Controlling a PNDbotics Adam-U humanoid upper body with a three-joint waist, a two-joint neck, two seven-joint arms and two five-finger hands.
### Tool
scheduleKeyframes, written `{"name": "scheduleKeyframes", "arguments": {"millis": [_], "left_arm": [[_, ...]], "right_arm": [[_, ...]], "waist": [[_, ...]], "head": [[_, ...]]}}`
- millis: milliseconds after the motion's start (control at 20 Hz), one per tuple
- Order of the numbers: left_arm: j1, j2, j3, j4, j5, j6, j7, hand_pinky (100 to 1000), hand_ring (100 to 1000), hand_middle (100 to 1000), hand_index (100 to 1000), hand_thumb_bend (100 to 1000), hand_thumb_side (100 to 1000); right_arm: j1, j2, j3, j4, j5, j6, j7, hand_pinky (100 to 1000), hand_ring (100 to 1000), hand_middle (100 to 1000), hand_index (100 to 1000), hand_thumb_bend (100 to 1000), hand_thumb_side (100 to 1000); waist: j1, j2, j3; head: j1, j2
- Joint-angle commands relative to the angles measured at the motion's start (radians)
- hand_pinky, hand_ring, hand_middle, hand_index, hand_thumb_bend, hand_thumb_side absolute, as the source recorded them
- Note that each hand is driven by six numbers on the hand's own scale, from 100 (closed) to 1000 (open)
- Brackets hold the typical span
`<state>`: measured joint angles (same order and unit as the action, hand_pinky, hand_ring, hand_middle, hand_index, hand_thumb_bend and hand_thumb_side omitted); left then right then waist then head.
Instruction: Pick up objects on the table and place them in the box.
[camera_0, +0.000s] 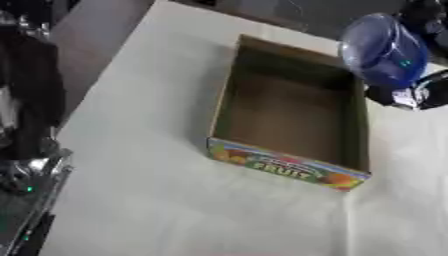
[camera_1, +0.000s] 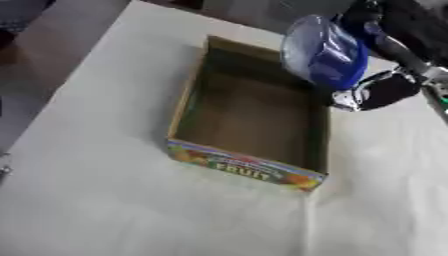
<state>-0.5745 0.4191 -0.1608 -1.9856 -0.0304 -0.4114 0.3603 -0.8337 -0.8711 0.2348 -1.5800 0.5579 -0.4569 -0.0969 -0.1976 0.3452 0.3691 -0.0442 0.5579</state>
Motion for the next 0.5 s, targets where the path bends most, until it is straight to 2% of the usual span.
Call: {"name": "scheduleKeyframes", "arguments": {"millis": [50, 100, 200, 500], "left_arm": [[-0.012, 0.007, 0.003, -0.014, 0.005, -0.002, -0.001, 913, 741, 938, 863, 425, 816], [-0.012, 0.007, 0.003, -0.014, 0.004, -0.002, -0.002, 913, 741, 938, 863, 425, 816], [-0.011, 0.008, 0.003, -0.014, 0.004, -0.002, -0.002, 913, 741, 938, 863, 425, 816], [-0.010, 0.009, 0.003, -0.014, 0.004, -0.003, -0.002, 913, 741, 938, 863, 427, 816]], "right_arm": [[-0.014, -0.037, -0.017, 0.006, -0.018, 0.007, 0.000, 251, 539, 634, 790, 339, 1000], [-0.014, -0.037, -0.017, 0.009, -0.026, 0.005, 0.012, 302, 606, 715, 839, 439, 1000], [-0.014, -0.040, -0.018, 0.011, -0.051, -0.004, 0.037, 364, 700, 808, 886, 523, 1000], [-0.020, -0.046, -0.031, 0.008, -0.114, -0.006, 0.078, 437, 747, 829, 893, 541, 1000]], "waist": [[0.007, -0.017, -0.001], [0.007, -0.016, -0.001], [0.007, -0.016, -0.003], [0.007, -0.018, -0.006]], "head": [[0.005, -0.015], [0.005, -0.015], [0.007, -0.015], [0.010, -0.015]]}}
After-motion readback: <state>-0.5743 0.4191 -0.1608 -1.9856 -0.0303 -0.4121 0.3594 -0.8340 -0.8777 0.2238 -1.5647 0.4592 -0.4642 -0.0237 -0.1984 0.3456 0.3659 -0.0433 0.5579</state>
